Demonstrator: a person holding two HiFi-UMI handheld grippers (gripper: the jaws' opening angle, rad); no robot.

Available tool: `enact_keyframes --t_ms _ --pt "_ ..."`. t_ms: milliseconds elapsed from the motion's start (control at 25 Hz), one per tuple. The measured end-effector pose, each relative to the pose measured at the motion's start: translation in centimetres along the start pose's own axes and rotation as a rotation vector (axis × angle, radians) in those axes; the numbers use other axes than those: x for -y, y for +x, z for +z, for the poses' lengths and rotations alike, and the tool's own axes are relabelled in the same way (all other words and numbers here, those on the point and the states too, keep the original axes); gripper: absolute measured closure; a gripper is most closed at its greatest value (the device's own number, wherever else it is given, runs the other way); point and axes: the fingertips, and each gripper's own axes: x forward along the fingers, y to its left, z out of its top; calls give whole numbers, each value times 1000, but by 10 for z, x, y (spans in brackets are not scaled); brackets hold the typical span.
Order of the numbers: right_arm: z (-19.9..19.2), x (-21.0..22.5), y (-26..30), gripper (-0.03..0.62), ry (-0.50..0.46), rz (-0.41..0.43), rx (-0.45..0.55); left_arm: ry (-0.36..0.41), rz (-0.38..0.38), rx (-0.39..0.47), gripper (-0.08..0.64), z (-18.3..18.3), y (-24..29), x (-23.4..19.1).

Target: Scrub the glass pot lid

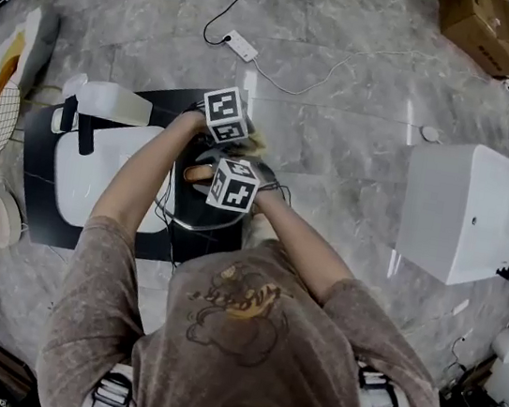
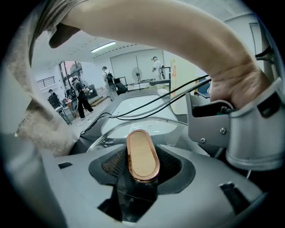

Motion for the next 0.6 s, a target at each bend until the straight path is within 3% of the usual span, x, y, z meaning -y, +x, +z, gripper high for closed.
enact_keyframes --t_ms 120,280,360,600 --pt "0 1 0 394 -3 -6 0 -60 5 26 492 0 -6 -5" --pt "-1 -1 -1 391 1 -18 11 -112 99 115 492 4 -24 -11" --pt "-2 -1 -1 391 0 -20 18 -120 186 163 492 6 -38 -14" --pt "-4 -3 2 390 -22 -23 -1 -167 569 268 492 -4 -100 -27"
